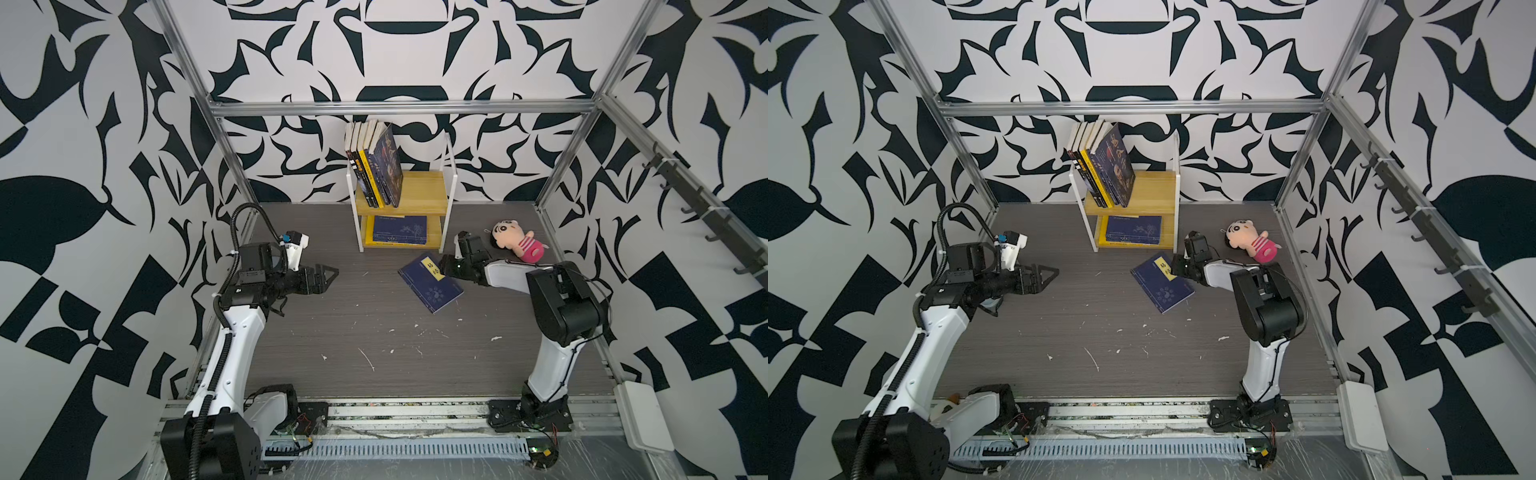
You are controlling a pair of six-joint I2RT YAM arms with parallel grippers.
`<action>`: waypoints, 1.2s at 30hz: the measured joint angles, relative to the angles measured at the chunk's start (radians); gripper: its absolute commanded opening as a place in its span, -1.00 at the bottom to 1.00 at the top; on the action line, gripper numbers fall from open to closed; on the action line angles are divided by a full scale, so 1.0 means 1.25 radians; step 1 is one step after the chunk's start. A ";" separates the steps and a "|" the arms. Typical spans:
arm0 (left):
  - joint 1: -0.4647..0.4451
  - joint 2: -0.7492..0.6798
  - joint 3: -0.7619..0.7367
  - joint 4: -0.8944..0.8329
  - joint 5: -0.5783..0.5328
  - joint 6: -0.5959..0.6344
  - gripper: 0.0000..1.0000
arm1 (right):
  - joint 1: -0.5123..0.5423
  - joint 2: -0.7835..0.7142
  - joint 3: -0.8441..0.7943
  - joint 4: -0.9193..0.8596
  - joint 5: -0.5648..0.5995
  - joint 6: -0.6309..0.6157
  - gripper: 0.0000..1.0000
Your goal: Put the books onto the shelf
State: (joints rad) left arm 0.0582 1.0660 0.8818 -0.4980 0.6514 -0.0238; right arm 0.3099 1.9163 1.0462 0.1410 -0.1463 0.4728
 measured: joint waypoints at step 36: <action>-0.190 0.417 0.060 0.015 -0.059 0.043 0.97 | 0.548 -0.413 -0.400 -0.046 0.252 0.407 0.14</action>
State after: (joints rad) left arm -0.1799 1.5879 0.9562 -0.4797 0.5777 0.0303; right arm 0.9955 1.4002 0.5465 0.0837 0.1688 0.9813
